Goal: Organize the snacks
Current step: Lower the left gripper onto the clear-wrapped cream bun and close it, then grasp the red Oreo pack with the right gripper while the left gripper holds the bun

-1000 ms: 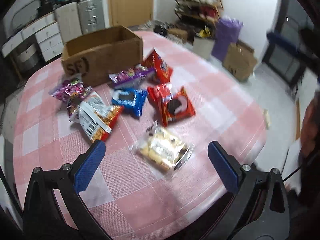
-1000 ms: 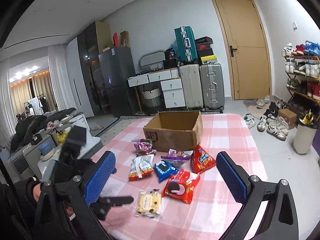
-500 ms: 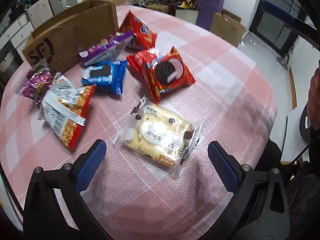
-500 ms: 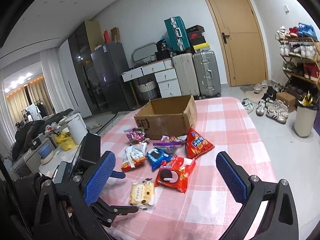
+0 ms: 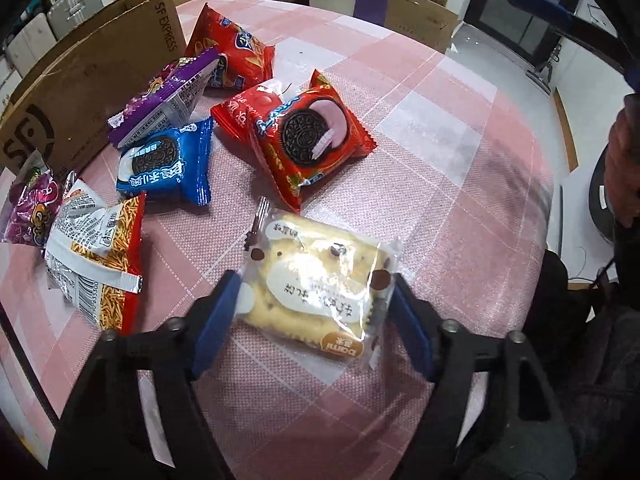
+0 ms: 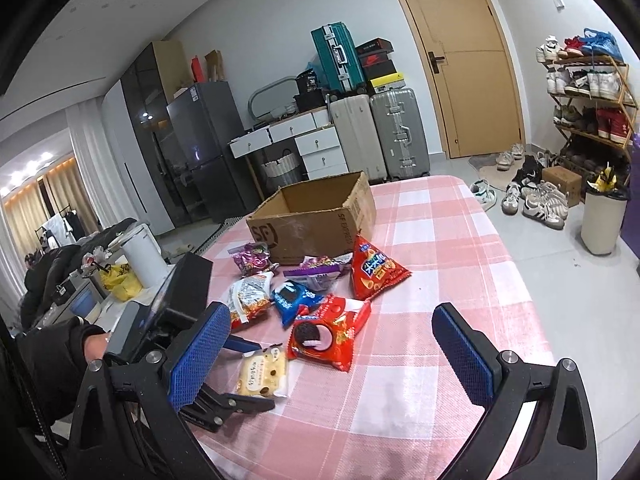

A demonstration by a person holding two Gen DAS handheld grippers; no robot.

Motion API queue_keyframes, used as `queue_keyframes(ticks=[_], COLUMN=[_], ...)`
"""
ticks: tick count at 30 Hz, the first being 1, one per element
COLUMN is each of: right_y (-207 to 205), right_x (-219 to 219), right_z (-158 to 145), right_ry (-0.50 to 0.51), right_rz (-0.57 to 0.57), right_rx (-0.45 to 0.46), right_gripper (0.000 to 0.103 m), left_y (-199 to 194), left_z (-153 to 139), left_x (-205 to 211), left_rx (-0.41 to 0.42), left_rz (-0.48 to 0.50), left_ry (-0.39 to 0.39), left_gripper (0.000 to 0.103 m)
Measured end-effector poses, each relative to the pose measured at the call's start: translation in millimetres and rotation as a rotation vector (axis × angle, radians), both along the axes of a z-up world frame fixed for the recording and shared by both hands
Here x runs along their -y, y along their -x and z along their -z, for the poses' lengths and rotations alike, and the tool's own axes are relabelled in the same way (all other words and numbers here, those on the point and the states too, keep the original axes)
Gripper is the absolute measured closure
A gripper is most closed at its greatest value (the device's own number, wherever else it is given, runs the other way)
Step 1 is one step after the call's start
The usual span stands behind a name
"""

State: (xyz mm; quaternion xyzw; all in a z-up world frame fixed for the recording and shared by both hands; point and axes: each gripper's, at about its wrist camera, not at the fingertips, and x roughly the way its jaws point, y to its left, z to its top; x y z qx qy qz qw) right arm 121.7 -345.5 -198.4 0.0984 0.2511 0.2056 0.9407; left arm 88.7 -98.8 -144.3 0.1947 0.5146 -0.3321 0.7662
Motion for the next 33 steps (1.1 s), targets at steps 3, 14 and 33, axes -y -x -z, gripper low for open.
queue_keyframes(ticks=[3, 14, 33], right_y=[-0.3, 1.8, -42.9], right_x=[4.1, 0.5, -27.9], right_z=[2.8, 1.3, 47.6], right_ry=[-0.012, -0.004, -0.026], right_rz=[0.007, 0.001, -0.059], right_rx=[-0.006, -0.01, -0.185], right_gripper=[0.001, 0.001, 0.001], left_y=[1.2, 10.8, 31.5], left_z=[-2.0, -7.9, -18.7], left_x=[-2.9, -14.0, -76.8], left_rx=[-0.016, 0.01, 0.032], left_rz=[-0.004, -0.046, -0.302], left_ry=[0.016, 0.034, 0.153], left_gripper=[0.044, 0.044, 0.044])
